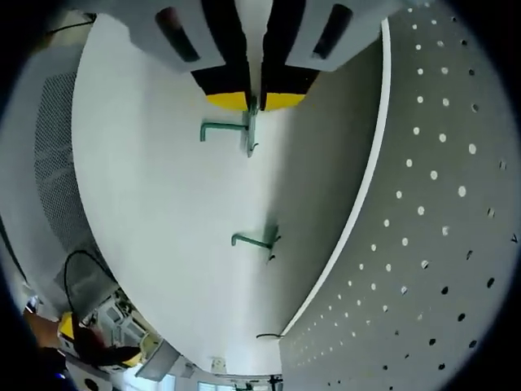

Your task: Insert the hook assembly into the mounting plate slot until the hook locks in place.

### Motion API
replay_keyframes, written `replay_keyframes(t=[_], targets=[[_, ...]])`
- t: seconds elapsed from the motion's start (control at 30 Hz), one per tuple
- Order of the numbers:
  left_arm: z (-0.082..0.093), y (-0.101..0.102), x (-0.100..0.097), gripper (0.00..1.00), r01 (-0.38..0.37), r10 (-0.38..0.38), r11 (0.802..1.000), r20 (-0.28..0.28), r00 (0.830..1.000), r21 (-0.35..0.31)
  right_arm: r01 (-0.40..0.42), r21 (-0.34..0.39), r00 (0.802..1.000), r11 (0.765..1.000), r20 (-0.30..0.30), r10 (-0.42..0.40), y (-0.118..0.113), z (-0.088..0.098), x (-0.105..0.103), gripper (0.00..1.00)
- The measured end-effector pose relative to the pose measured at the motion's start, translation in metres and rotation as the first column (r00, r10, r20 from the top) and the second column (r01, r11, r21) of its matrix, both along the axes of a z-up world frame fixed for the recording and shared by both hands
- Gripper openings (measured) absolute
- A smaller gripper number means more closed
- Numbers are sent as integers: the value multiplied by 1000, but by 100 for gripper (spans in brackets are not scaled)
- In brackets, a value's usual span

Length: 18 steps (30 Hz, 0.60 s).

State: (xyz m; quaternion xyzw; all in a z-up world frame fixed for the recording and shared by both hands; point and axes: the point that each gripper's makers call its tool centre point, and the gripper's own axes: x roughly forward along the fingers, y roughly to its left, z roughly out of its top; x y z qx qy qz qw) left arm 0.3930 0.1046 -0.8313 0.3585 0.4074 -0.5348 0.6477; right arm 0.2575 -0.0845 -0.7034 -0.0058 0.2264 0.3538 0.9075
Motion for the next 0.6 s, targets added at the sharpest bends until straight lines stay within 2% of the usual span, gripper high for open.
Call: replay_keyframes(t=[0.23,0.43,0.6], targets=[[0,0,0,3,-1,1,1000,17,1000,15,0,-1,1000,1000,0,0,-1,0,0,53],[0,1,0,2,-11,11,1000,9,1000,12,11,12,1000,1000,-4,-11,-3,0,1,53],[0,1,0,2,7,-7,1000,19,1000,10,12,12,1000,1000,-6,-12,-2,0,1,54]])
